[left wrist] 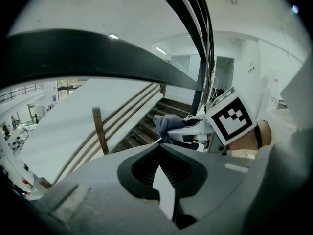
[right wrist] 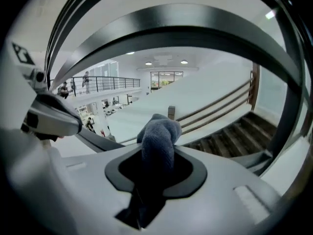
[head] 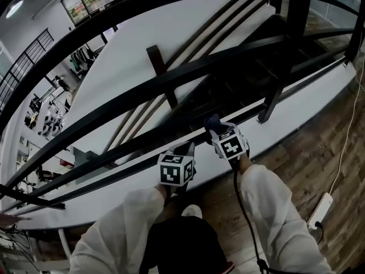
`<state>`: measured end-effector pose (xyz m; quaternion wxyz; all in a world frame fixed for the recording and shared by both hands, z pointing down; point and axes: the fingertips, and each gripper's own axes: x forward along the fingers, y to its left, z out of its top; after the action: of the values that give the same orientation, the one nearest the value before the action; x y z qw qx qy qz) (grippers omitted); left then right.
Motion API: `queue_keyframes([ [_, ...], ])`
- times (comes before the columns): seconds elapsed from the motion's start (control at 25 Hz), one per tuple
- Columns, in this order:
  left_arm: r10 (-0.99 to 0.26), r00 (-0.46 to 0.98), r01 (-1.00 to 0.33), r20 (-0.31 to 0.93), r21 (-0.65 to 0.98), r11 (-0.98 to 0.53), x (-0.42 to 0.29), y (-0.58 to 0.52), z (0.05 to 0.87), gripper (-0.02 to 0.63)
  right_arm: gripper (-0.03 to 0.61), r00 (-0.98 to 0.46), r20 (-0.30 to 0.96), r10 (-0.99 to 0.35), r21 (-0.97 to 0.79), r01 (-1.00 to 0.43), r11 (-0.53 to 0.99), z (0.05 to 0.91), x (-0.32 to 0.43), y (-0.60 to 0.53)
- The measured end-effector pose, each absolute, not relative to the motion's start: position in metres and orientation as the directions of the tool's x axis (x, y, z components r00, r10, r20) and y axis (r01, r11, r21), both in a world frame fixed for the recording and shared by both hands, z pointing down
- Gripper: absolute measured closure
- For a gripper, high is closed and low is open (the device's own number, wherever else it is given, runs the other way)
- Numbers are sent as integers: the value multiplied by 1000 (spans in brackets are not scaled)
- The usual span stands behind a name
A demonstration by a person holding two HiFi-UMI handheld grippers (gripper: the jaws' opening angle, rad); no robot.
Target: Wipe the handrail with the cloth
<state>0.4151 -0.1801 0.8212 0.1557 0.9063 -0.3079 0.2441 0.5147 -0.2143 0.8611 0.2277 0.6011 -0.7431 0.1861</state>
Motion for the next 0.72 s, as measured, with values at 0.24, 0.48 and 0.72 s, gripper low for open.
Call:
queue_keyframes([
  [0.24,-430,726,-599,537,187,-779,487,-171,838,612,483,-100,559,-823,20,-991,134,862,578,-202],
  [0.48,-385,751,-567,537,223,-793,529,-163,848,612,483,-29,566,-824,16,-999,46,866,650,-198],
  [0.72,-352,783,-532,513,258,-807,563,-157,843,612,483,19,575,-818,96,-994,45,862,691,-197],
])
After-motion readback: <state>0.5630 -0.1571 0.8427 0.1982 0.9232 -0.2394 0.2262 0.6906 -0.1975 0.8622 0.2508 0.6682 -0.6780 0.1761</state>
